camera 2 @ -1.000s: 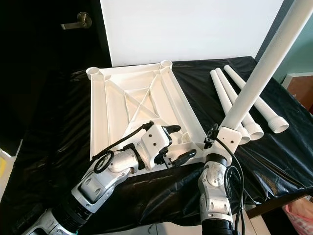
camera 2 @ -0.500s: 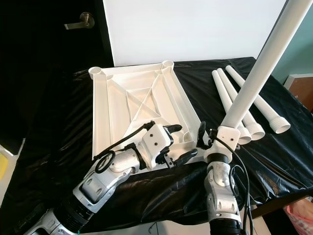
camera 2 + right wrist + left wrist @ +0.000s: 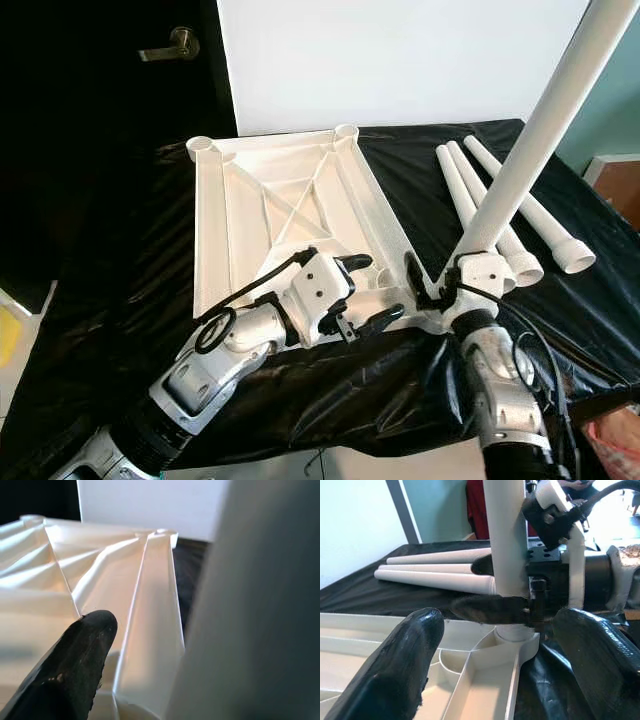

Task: Building children table

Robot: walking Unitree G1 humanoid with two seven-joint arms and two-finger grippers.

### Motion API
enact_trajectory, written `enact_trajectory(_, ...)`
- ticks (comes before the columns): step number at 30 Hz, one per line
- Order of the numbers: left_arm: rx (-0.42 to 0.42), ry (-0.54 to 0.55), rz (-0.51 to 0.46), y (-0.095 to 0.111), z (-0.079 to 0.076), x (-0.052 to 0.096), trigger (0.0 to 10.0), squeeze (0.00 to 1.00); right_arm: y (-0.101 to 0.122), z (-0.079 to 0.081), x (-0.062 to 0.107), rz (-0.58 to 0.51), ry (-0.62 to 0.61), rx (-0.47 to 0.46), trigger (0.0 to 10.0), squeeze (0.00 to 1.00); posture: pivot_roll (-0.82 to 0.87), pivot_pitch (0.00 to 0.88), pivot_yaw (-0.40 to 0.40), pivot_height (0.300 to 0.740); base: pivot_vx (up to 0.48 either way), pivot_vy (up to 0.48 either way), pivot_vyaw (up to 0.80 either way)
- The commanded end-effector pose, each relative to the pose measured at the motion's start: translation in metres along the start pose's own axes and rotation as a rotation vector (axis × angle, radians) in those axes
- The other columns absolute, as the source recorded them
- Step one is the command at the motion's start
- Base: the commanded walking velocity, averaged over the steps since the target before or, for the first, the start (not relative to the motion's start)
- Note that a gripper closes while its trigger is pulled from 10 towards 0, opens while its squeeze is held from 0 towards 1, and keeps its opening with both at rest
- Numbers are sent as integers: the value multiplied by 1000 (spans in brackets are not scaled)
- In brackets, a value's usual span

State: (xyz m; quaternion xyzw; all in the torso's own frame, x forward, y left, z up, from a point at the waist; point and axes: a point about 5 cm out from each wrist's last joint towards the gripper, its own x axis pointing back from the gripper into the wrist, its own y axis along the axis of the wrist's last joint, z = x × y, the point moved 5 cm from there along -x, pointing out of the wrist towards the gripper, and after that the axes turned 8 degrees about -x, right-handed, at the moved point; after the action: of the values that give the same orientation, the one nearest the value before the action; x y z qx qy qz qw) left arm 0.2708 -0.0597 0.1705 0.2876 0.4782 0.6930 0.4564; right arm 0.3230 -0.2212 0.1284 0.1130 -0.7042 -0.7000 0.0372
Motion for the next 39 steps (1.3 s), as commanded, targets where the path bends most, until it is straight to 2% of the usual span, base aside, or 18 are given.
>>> enact_trajectory(1, -7, -72, 18, -4, -6, 1, 10000, 0, -4, 3, -1, 16, 30, -1, 10000, 0, -20, 0, -25, 740, 0, 0, 0)
enact_trajectory(3, -10, -72, 20, -4, -5, 1, 10000, 0, -5, 2, -1, 30, 54, 5, 10000, 0, -20, 0, -24, 740, 0, 0, 0)
enact_trajectory(4, -14, -71, 21, -4, -5, 1, 10000, 0, -8, 1, -1, 44, 76, 14, 6784, 0, -19, 0, -24, 740, 0, 0, 0)
enact_trajectory(5, -16, -71, 22, -4, -4, 1, 10000, 0, -10, 0, -1, 59, 91, 23, 4784, 0, -18, 0, -25, 740, 0, 0, 0)
enact_trajectory(6, -19, -70, 23, -5, -4, 0, 10000, 0, -12, -2, 0, 71, 100, 22, 0, 0, -17, 0, -25, 740, 0, 0, 0)
enact_trajectory(21, 11, -39, 73, -11, 2, 1, 10000, 0, -29, -11, 7, 126, 96, 18, 0, 0, -19, 0, -17, 740, 0, 0, 0)
enact_trajectory(22, 4, -32, 75, -12, 3, 1, 10000, 0, -30, -12, 7, 125, 84, 11, 10000, 0, -18, 0, -15, 740, 0, 0, 0)
enact_trajectory(26, -3, -22, 78, -12, 4, 2, 10000, 0, -31, -13, 7, 117, 47, -1, 10000, 0, -19, 0, -16, 740, 0, 0, 0)
enact_trajectory(27, -19, -4, 80, -13, 6, 2, 10000, 0, -34, -14, 6, 125, -36, -3, 10000, 0, -19, 0, -18, 740, 0, 0, 0)
enact_trajectory(31, -35, 13, 81, -13, 8, 2, 10000, 0, -37, -13, 5, 126, -107, -3, 10000, 0, -18, 0, -21, 740, 0, 0, 0)
enact_trajectory(37, -61, 45, 102, -17, 12, 2, 10000, 0, -43, -3, 1, 101, -245, -67, 10000, 0, -13, 0, -30, 740, 0, 0, 0)
enact_trajectory(39, -61, 45, 102, -17, 12, 2, 10000, 0, -43, -3, 1, 101, -245, -67, 10000, 0, -13, 0, -30, 740, 0, 0, 0)
